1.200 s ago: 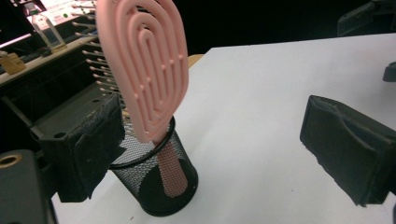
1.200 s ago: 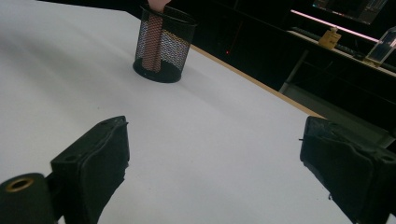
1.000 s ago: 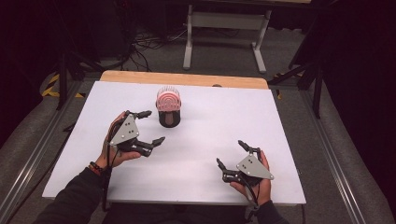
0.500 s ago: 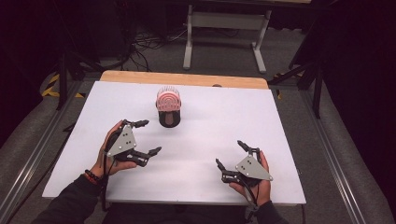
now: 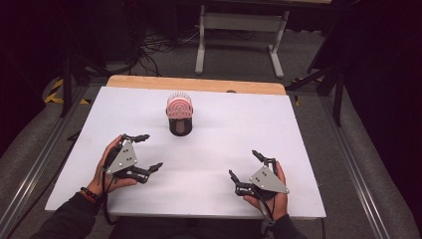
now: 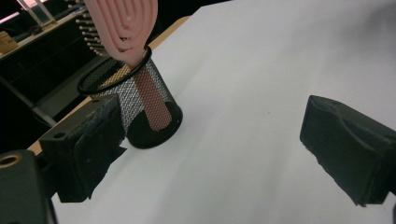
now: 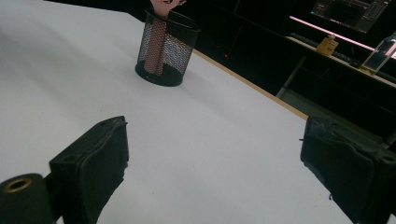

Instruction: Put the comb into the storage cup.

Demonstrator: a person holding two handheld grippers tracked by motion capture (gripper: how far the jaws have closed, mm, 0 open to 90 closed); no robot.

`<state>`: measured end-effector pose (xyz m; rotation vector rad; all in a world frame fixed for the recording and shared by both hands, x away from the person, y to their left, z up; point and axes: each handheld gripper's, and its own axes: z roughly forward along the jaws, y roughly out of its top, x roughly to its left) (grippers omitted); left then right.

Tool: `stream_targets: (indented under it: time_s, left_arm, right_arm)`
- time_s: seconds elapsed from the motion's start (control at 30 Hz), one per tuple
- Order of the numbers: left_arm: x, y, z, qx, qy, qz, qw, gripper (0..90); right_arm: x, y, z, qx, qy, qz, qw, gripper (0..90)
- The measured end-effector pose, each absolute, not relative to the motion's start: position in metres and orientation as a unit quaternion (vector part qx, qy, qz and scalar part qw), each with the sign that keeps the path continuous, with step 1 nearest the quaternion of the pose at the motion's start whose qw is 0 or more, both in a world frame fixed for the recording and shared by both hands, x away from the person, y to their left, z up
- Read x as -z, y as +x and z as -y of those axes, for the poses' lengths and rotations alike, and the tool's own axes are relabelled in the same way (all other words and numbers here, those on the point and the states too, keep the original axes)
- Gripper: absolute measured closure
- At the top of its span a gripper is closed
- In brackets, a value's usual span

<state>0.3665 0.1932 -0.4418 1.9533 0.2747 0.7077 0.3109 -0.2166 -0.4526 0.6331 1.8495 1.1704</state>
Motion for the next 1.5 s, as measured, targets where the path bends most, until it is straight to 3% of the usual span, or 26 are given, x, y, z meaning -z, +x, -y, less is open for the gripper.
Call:
stream_targets:
  time_s: [0.43,0.87,1.5]
  left_arm:
    - [0.452,0.357,-0.215,-0.292,0.809,-0.132,0.493,7.2]
    - [0.471,0.355,-0.247,-0.277,0.794,-0.202,0.501,7.0]
    - [0.474,0.348,-0.260,-0.275,0.777,-0.231,0.518,5.3]
  right_arm:
    - [0.452,0.309,0.217,-0.468,0.254,-0.731,0.427,9.4]
    - [0.452,0.311,0.221,-0.472,0.261,-0.728,0.424,9.4]
    - [0.454,0.312,0.223,-0.476,0.263,-0.731,0.413,10.4]
